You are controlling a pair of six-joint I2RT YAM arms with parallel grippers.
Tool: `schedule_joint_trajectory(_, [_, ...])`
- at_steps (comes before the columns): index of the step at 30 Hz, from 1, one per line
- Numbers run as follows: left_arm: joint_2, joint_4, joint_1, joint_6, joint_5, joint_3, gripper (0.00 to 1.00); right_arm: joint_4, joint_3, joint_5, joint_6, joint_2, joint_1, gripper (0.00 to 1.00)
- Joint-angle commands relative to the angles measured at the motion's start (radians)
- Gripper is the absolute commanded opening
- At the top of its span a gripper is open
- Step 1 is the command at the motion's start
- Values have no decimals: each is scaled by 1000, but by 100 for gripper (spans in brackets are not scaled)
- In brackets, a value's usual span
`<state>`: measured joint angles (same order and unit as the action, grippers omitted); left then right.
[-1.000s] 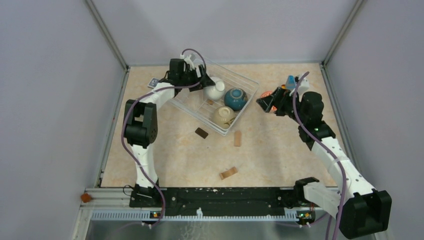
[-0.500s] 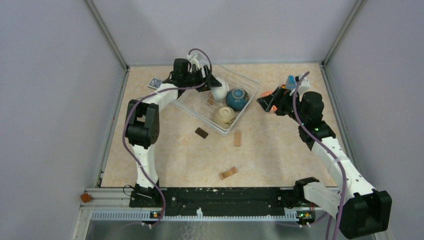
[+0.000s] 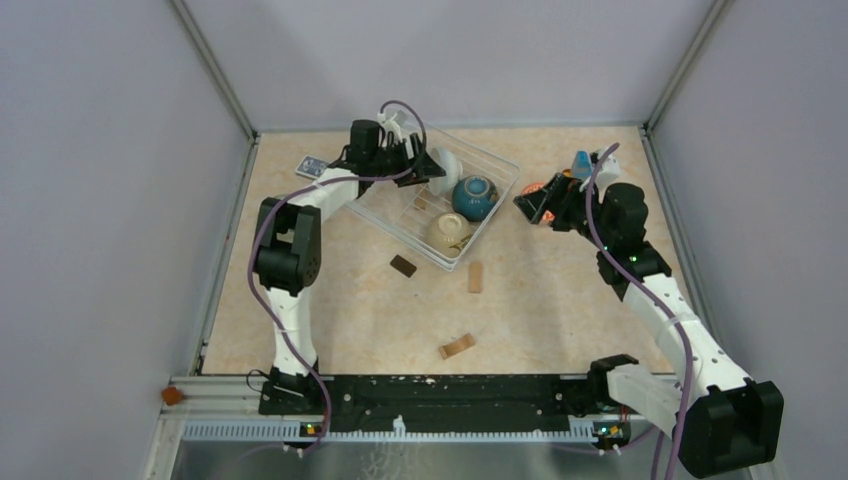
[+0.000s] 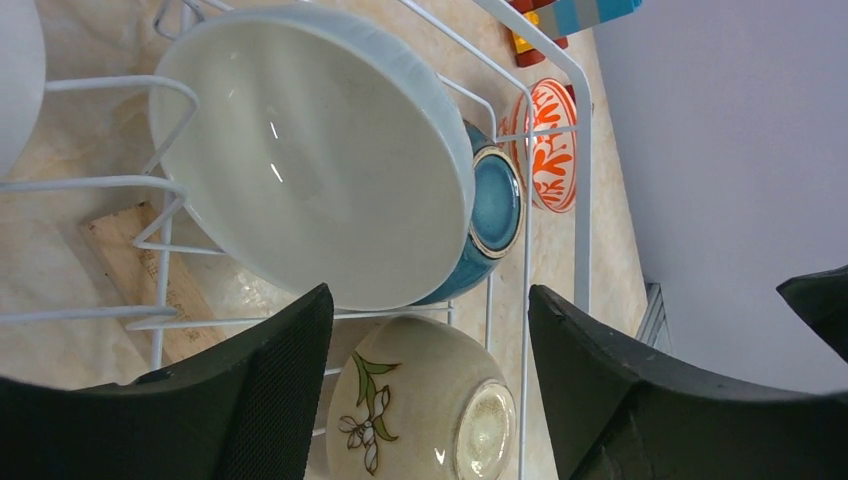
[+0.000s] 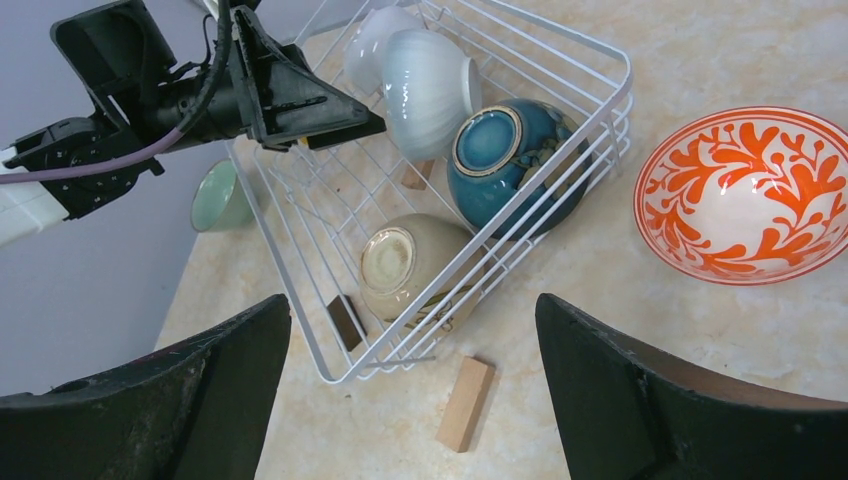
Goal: Unload the bowls from the dish rack
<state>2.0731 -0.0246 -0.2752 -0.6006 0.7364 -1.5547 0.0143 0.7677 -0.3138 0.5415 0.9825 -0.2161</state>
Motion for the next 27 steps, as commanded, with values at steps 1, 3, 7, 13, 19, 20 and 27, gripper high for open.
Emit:
schedule_joint_trajectory(1, [-6, -1, -28, 59, -56, -20, 77, -36, 46, 10, -18, -25, -11, 91])
schedule_joint_trajectory(3, [-17, -14, -43, 66, -84, -20, 77, -37, 43, 11, -18, -25, -11, 91])
schedule_joint_trajectory(7, [-29, -50, -77, 83, -154, -21, 75, -40, 35, 11, -18, -25, -11, 91])
schedule_joint_trajectory(13, [23, -47, -92, 61, -199, -76, 71, -36, 37, 12, -28, -33, -11, 91])
schedule_joint_trajectory(19, [58, -41, -98, 67, -212, -119, 58, -17, 57, 37, -62, -43, -11, 91])
schedule_joint_trajectory(20, [61, -35, -99, 69, -214, -126, 54, -17, 59, 39, -64, -44, -11, 91])
schedule_joint_trajectory(27, [59, 9, -98, 92, -213, -186, 14, -17, 66, 12, -81, -46, -11, 91])
